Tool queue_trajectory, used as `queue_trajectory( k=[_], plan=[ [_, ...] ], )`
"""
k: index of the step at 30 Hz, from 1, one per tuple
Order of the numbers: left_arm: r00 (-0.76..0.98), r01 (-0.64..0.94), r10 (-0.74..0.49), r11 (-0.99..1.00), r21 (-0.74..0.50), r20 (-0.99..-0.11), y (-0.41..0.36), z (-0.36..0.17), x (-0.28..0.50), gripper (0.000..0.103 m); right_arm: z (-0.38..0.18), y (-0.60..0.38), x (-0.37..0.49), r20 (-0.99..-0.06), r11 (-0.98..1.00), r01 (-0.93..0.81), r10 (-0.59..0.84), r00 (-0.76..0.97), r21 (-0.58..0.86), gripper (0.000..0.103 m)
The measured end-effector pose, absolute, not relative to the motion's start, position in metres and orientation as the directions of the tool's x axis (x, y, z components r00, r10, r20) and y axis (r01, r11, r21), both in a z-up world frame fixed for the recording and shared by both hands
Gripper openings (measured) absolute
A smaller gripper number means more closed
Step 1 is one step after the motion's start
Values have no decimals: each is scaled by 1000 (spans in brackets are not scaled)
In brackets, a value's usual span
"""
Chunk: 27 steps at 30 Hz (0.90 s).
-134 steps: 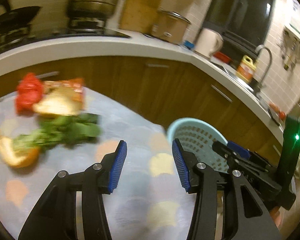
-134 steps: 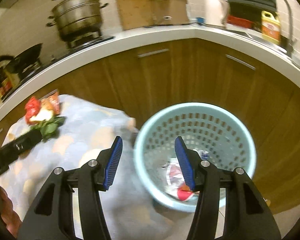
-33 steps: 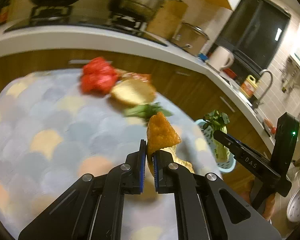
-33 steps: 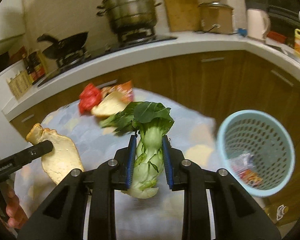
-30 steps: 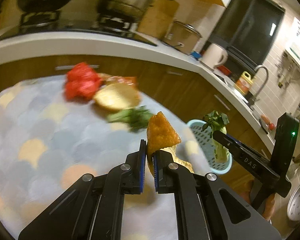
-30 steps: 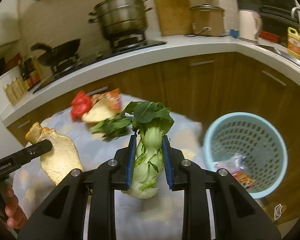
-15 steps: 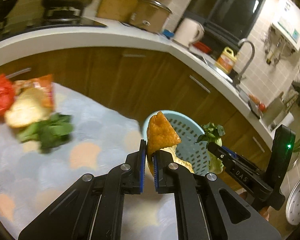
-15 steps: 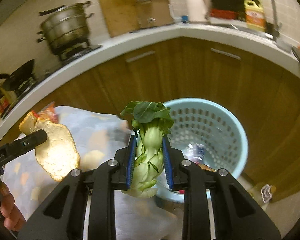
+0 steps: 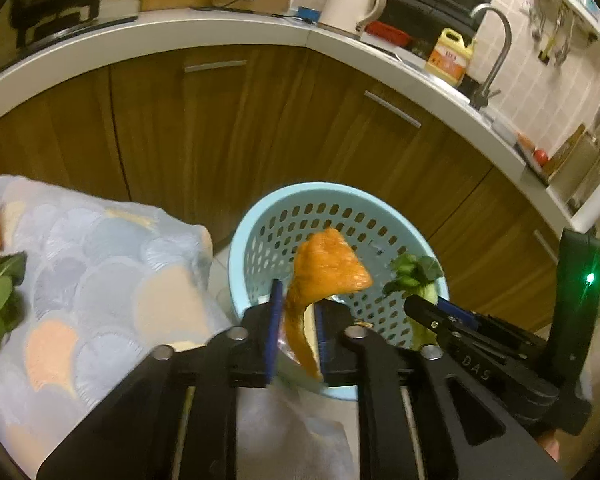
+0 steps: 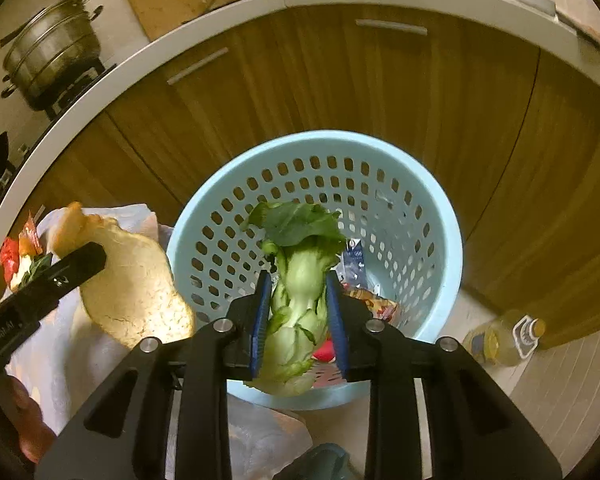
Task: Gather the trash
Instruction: 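Carry the bread crust and bok choy over the basket and open both grippers, then move back to the table and grasp the red plastic bag with the left gripper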
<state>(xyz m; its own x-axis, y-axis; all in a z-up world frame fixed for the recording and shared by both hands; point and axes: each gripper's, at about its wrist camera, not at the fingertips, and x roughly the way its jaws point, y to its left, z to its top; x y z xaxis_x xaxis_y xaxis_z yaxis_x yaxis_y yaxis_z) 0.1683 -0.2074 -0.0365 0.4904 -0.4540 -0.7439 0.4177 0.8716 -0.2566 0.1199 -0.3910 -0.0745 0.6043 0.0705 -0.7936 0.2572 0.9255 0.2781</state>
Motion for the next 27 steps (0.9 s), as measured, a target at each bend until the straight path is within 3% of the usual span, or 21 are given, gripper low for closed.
queue_trajectory(
  k=[3, 4, 5, 10, 27],
  plan=[
    [474, 423, -453, 869, -255, -755, -214, -44, 173, 28, -78, -399, 121, -792, 911, 266, 97, 603, 315, 33],
    [462, 428, -460, 865, -264, -759, -215, -47, 174, 31, -78, -399, 124, -792, 910, 271, 94, 604, 314, 44],
    [459, 426, -459, 865, -264, -761, -215, -49, 174, 32, -77, -401, 123, -789, 910, 277, 84, 609, 310, 45],
    [464, 431, -467, 861, -269, -753, -216, -50, 173, 43, -73, -404, 119, -778, 908, 275, 82, 623, 316, 45],
    [574, 371, -448, 888, -271, -686, -156, -11, 145, 43, -40, -359, 114, -722, 938, 156, 125, 680, 309, 45]
  ],
)
